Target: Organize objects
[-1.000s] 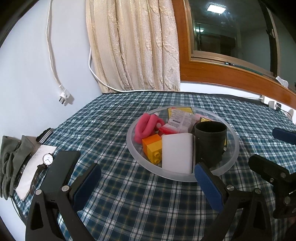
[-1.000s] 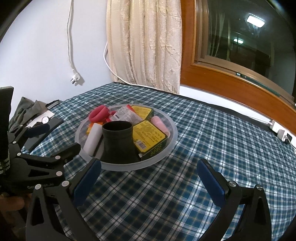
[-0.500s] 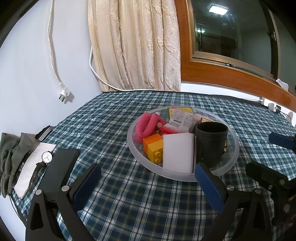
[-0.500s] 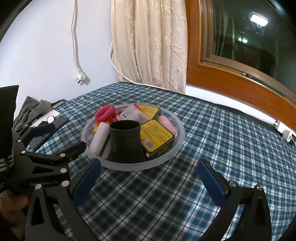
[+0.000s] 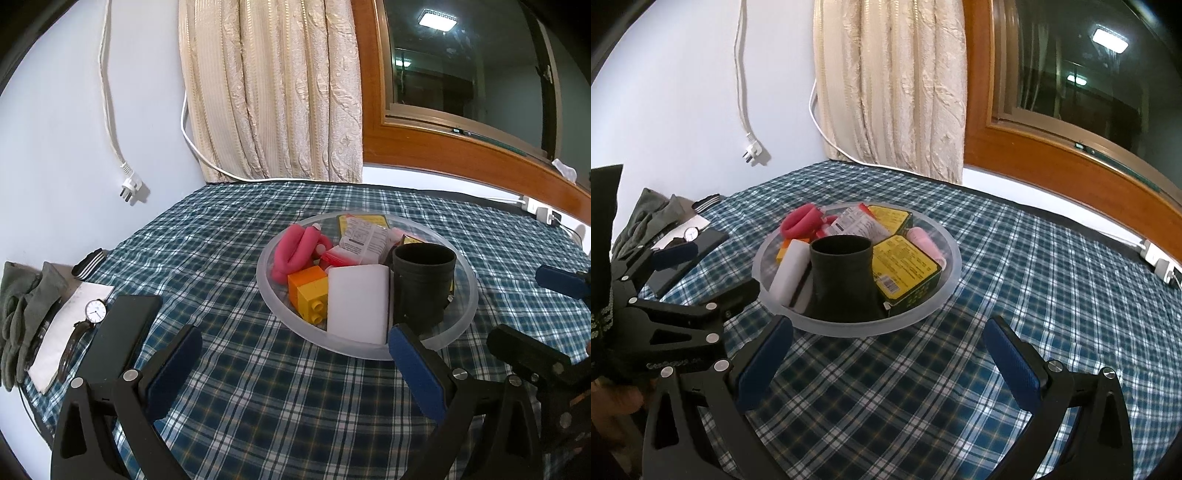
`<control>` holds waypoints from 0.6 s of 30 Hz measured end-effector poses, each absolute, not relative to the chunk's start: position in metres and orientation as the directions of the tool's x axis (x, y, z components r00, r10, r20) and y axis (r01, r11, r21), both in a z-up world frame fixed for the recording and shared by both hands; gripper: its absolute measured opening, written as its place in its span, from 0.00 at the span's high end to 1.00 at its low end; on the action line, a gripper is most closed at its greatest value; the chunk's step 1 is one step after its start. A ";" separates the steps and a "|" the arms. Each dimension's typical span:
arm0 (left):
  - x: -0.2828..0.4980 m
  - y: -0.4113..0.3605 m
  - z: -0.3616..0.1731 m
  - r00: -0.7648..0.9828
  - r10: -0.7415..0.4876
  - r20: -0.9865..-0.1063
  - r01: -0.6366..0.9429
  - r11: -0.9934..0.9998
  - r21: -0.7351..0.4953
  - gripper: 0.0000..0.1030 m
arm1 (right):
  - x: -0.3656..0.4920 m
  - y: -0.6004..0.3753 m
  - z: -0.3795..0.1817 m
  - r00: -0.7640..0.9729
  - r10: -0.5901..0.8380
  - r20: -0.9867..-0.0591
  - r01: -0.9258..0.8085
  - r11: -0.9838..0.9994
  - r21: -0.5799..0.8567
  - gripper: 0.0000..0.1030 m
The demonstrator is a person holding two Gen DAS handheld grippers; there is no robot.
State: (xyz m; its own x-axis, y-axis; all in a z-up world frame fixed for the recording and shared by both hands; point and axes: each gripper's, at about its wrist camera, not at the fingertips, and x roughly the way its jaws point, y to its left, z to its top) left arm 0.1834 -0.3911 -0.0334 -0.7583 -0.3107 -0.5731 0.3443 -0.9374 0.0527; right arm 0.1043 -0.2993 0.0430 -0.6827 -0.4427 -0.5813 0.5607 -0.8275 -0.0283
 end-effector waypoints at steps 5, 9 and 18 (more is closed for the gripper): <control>0.184 -0.391 -0.034 -0.758 -0.310 -0.574 0.343 -0.938 0.055 0.01 | 0.103 -0.298 0.042 -0.680 -0.441 -0.586 0.559 -0.829 -0.025 0.00; 0.186 -0.391 -0.035 -0.758 -0.310 -0.573 0.340 -0.939 0.059 0.01 | 0.103 -0.298 0.042 -0.680 -0.440 -0.587 0.557 -0.830 -0.024 0.00; 0.189 -0.385 -0.035 -0.755 -0.309 -0.578 0.331 -0.941 0.070 0.01 | 0.104 -0.292 0.042 -0.685 -0.434 -0.585 0.549 -0.835 -0.022 0.00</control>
State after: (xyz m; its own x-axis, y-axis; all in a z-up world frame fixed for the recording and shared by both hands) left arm 0.1886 -0.3852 -0.0347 -0.7554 -0.3087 -0.5781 0.3309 -0.9411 0.0701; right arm 0.1036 -0.2924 0.0416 -0.6847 -0.4343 -0.5852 0.5491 -0.8355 -0.0224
